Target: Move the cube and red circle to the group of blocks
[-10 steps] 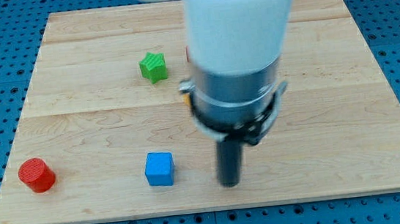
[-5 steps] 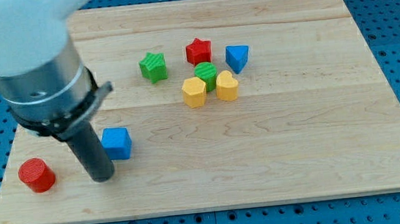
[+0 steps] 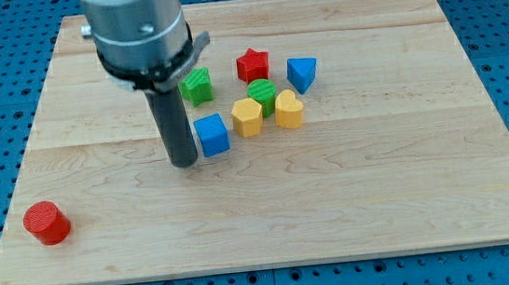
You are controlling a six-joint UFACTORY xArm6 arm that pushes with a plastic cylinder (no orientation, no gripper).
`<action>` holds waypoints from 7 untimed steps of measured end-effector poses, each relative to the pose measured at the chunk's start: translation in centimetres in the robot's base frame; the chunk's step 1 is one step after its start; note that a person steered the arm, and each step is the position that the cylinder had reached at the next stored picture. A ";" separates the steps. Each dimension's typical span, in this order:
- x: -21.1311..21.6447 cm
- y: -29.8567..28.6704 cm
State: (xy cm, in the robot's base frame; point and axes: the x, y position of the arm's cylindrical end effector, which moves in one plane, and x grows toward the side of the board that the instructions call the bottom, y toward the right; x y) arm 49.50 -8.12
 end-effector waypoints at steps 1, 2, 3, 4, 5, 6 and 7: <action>-0.3 3.4; -3.5 2.8; -0.9 3.0; 6.4 1.9; 9.2 -7.0; 9.2 -14.3; 9.8 -19.3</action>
State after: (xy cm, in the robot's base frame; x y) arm 59.33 -27.43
